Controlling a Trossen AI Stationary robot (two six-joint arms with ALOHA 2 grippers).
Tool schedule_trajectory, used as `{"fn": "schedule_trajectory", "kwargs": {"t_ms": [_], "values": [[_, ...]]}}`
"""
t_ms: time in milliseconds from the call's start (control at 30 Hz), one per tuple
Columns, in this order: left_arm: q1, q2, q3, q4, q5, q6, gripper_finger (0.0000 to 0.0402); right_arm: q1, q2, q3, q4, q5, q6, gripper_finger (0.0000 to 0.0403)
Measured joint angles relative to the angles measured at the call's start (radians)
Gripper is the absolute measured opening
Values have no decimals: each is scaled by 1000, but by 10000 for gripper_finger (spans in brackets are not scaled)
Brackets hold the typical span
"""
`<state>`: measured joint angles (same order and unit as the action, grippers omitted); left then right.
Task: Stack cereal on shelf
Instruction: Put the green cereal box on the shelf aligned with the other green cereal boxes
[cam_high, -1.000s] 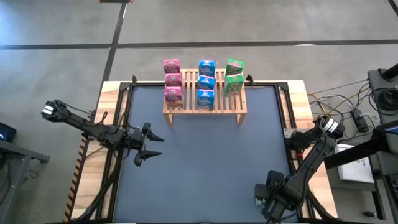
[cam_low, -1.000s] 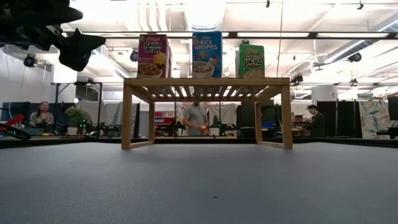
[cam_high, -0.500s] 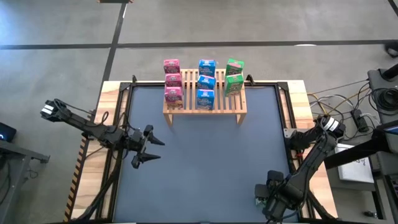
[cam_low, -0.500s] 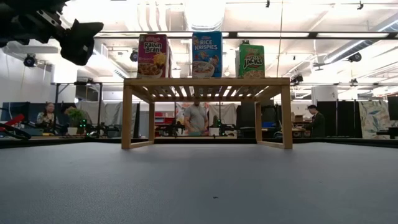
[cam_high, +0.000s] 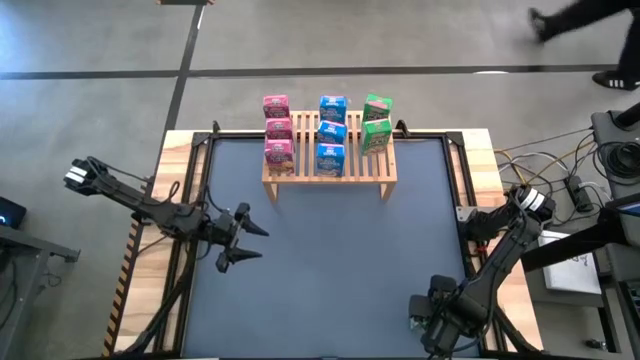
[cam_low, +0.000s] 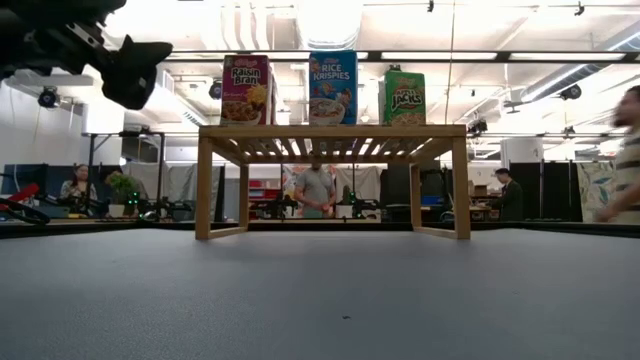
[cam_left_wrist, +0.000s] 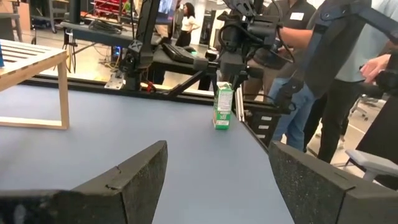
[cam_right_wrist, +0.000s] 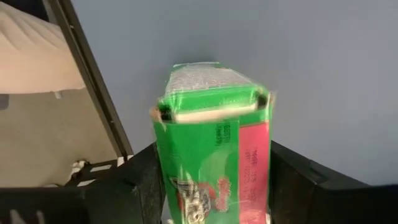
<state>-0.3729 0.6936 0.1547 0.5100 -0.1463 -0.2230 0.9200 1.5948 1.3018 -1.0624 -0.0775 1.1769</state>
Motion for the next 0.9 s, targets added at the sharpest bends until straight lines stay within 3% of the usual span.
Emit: {"fn": "schedule_trajectory", "kwargs": {"t_ms": [233, 533, 767, 900], "values": [[0, 61, 0, 61, 0, 0, 265, -39, 0, 65, -3, 6, -53, 207], [0, 156, 0, 180, 1, 1, 265, -106, 0, 198, -8, 144, -191, 207], [-14, 298, 14, 287, 29, 2, 265, -195, 0, 262, -16, 280, -325, 207], [-15, 406, 75, 285, 29, 29, 265, -265, 0, 270, -19, 290, -370, 207]]}}
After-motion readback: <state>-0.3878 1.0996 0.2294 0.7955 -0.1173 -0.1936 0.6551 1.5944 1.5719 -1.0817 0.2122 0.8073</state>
